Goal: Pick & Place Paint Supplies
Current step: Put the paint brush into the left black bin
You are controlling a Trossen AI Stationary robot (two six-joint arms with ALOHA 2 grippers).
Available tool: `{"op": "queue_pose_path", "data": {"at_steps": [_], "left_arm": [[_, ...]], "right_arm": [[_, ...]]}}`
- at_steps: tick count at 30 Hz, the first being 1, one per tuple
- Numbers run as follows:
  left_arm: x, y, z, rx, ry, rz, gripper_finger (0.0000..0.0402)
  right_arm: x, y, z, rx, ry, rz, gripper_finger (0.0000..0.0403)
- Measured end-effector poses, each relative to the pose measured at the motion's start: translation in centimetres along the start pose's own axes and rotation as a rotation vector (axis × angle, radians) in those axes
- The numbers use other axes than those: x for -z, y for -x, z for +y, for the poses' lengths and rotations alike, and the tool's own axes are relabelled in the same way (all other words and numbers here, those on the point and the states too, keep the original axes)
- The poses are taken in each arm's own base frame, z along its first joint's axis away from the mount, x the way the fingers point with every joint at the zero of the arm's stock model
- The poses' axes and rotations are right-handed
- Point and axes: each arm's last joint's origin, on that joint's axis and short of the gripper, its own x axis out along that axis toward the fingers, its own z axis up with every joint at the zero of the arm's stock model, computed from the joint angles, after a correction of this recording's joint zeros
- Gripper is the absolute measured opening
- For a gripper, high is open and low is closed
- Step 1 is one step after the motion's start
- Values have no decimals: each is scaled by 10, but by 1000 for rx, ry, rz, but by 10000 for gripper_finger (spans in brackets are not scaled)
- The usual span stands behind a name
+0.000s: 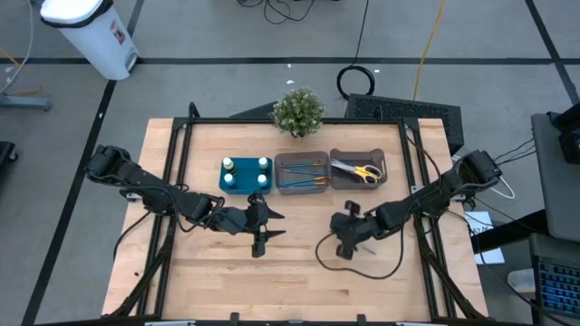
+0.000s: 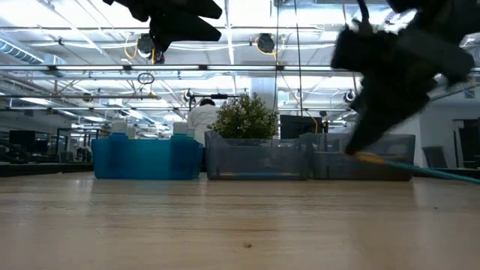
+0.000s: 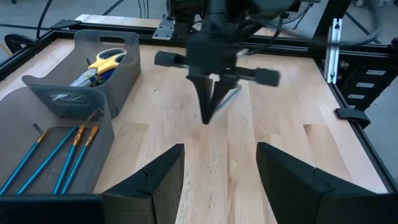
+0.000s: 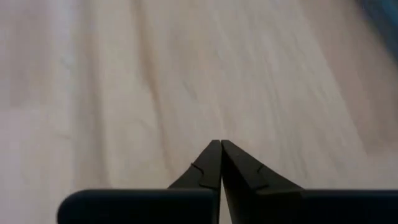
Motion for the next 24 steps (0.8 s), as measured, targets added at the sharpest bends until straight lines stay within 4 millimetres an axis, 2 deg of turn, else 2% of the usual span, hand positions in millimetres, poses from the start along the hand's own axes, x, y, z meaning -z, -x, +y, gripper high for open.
{"op": "queue_pose_path", "data": {"at_steps": [8,14,19,24], "left_arm": [[1,0,0,-2,-2,6,209],[1,0,0,-2,-2,7,209],[1,0,0,-2,-2,7,209],[1,0,0,-2,-2,7,209]], "right_arm": [[-40,11,18,-144,161,-239,0],[-75,29,17,-158,244,-422,0],[-100,55,-1,-125,281,-594,0],[-120,78,-35,-69,297,-699,0]]}}
